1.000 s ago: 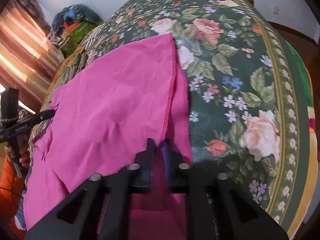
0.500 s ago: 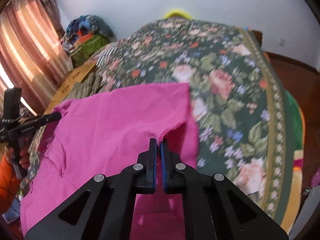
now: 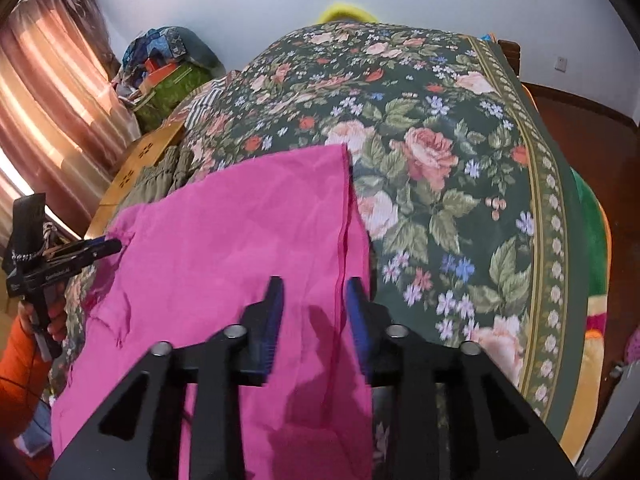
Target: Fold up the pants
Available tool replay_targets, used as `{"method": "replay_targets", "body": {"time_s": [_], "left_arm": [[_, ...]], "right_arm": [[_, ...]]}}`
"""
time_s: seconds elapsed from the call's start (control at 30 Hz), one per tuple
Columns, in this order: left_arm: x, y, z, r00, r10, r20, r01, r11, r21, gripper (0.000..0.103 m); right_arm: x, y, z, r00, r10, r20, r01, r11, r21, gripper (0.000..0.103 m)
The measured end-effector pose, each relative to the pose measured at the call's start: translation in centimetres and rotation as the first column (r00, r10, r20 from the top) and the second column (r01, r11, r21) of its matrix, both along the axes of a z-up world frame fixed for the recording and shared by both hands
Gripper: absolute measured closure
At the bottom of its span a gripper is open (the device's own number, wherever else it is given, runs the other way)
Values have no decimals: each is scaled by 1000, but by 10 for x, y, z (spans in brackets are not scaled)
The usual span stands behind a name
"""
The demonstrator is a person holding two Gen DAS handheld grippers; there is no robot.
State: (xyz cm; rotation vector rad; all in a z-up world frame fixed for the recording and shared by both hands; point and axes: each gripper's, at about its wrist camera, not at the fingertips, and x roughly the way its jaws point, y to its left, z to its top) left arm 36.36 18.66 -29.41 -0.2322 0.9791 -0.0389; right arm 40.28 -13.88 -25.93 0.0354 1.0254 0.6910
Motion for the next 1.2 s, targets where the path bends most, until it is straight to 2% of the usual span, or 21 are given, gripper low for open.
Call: {"method": "replay_targets", "body": {"time_s": [0.13, 0.33, 0.5, 0.6, 0.67, 0.8, 0.9, 0.97, 1.03, 1.1, 1.13, 1.2], "left_arm": [[14, 16, -5, 999, 30, -16, -31, 998, -58, 71], [33, 28, -16, 998, 41, -40, -44, 995, -90, 71], [44, 36, -26, 997, 55, -58, -63, 988, -141, 71], [48, 37, -28, 997, 48, -54, -55, 989, -141, 71], [49, 35, -28, 998, 42, -51, -49, 990, -135, 71], [51, 34, -28, 999, 33, -42, -38, 992, -124, 71], [53, 34, -29, 999, 36, -39, -40, 992, -123, 71], [54, 33, -28, 999, 35, -35, -39, 993, -115, 71], [53, 32, -26, 999, 29, -25, -32, 992, -120, 72], [52, 33, -23, 999, 31, -15, -33, 993, -112, 81], [52, 34, -22, 999, 36, -12, -37, 993, -111, 90], [52, 37, -18, 999, 40, -8, -40, 992, -123, 94]], "right_arm": [[21, 10, 4, 1000, 0, 24, 1, 1000, -22, 70], [54, 25, 0, 1000, 1, 28, 0, 999, -33, 59], [72, 37, -7, 1000, 4, 8, -4, 1000, -24, 59], [83, 46, -15, 1000, 12, -3, -12, 999, -45, 59], [88, 51, -23, 999, 27, -23, -28, 998, -48, 54], [87, 52, -24, 1000, 28, -6, -28, 999, -26, 54], [86, 52, -23, 1000, 23, 6, -23, 1000, -14, 70], [86, 52, -21, 1000, 16, 20, -15, 1000, -25, 93], [88, 49, -20, 1000, 16, 9, -16, 1000, 7, 95], [87, 47, -19, 1000, 8, 7, -8, 1000, 27, 97], [85, 47, -18, 1000, 9, 19, -9, 1000, 27, 98], [82, 48, -13, 999, 16, 46, -17, 1000, 25, 99]]}}
